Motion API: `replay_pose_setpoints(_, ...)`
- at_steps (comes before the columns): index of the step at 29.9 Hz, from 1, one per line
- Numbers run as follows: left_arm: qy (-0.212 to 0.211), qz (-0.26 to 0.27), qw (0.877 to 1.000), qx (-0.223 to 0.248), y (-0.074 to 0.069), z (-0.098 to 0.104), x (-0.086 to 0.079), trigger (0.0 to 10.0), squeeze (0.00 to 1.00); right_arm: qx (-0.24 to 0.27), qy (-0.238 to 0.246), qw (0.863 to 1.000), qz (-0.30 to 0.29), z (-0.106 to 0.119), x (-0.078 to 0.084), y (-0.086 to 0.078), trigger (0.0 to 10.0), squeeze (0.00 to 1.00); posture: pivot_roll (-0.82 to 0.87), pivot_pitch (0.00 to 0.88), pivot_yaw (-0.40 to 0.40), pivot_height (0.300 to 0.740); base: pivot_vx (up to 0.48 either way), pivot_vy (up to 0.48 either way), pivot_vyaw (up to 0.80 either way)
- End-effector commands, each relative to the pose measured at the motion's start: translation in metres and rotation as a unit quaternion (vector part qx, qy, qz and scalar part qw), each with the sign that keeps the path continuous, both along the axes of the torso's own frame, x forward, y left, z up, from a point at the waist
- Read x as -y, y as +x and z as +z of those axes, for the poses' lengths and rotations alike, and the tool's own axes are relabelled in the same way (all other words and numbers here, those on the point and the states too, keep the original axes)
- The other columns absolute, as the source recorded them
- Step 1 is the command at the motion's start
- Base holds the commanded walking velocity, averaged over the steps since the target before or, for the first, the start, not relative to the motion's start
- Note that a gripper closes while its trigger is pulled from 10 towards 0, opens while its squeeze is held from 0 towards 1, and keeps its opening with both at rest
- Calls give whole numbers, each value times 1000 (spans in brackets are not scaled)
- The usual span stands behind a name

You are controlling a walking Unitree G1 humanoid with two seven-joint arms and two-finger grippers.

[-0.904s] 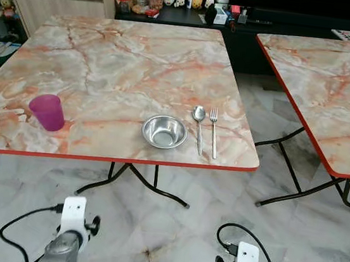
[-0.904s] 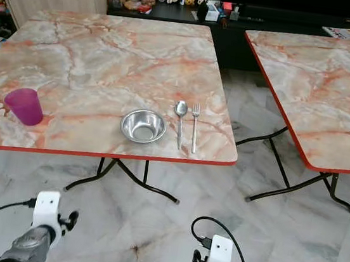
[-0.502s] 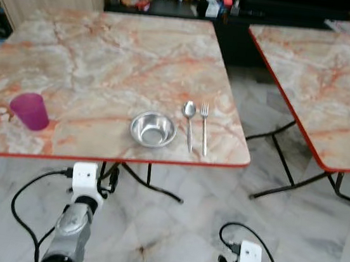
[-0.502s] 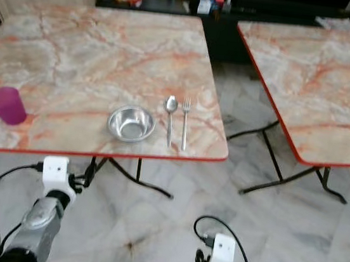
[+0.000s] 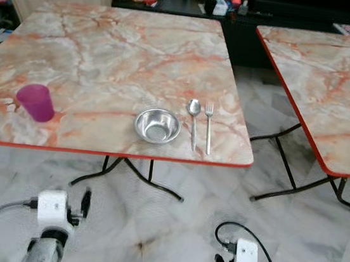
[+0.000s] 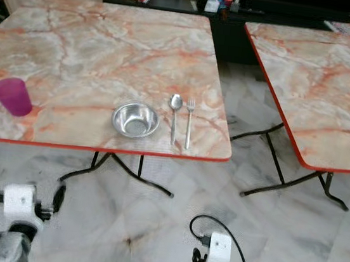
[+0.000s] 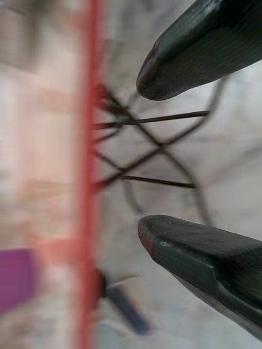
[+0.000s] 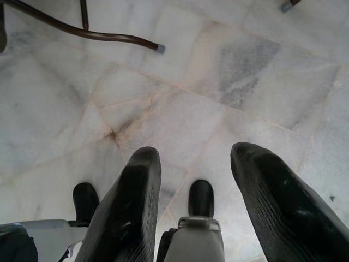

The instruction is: Setting the table

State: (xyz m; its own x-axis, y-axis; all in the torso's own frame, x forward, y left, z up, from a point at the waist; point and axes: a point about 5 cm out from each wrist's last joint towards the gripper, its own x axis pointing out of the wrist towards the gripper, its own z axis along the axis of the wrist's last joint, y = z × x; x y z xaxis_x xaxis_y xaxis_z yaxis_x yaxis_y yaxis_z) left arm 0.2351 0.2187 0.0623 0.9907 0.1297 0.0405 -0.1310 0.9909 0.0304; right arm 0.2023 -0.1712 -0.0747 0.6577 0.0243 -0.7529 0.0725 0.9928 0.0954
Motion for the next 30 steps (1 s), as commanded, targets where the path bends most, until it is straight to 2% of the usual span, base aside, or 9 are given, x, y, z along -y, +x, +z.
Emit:
replay_pose_setpoints(1, -18, -6, 998, 58, 15, 32, 5, 10000, 0, -8, -2, 1000, 3, -2, 2, -3, 10000, 0, 148, 127, -58, 740, 0, 0, 0)
replay_pose_setpoints(2, -32, -24, 994, 104, 31, 60, 12, 10000, 0, -8, -2, 1000, 5, -2, 0, -3, 10000, 0, 147, 124, -58, 740, 0, 0, 0)
replay_pose_setpoints(7, -41, -67, 989, 127, 49, 86, 27, 10000, 0, -7, 0, 1000, 4, -2, -1, -3, 10000, 0, 138, 120, -52, 740, 0, 0, 0)
replay_pose_setpoints(8, -53, -99, 987, 116, 58, 92, 40, 10000, 0, -6, 2, 1000, 1, -1, -2, -2, 10000, 0, 127, 118, -46, 740, 0, 0, 0)
replay_pose_setpoints(13, -69, -144, 984, 73, 74, 94, 63, 10000, 0, -5, 4, 1000, -7, -1, -2, -2, 10000, 0, 115, 114, -39, 740, 0, 0, 0)
replay_pose_setpoints(15, -69, -145, 985, 68, 75, 95, 64, 10000, 0, -5, 4, 1000, -7, -1, -2, -2, 10000, 0, 115, 114, -39, 740, 0, 0, 0)
replay_pose_setpoints(18, -95, -159, 982, 28, 97, 96, 84, 10000, 0, -7, 5, 1000, -12, -3, -2, -4, 10000, 0, 91, 108, -29, 740, 0, 0, 0)
replay_pose_setpoints(22, -101, -161, 981, 23, 102, 97, 89, 10000, 0, -7, 6, 1000, -15, -3, -2, -5, 10000, 0, 86, 109, -29, 740, 0, 0, 0)
replay_pose_setpoints(30, -103, -146, 984, -6, 131, 112, 104, 10000, 0, -9, 6, 1000, -15, -3, -3, -5, 10000, 0, 80, 109, -27, 740, 0, 0, 0)
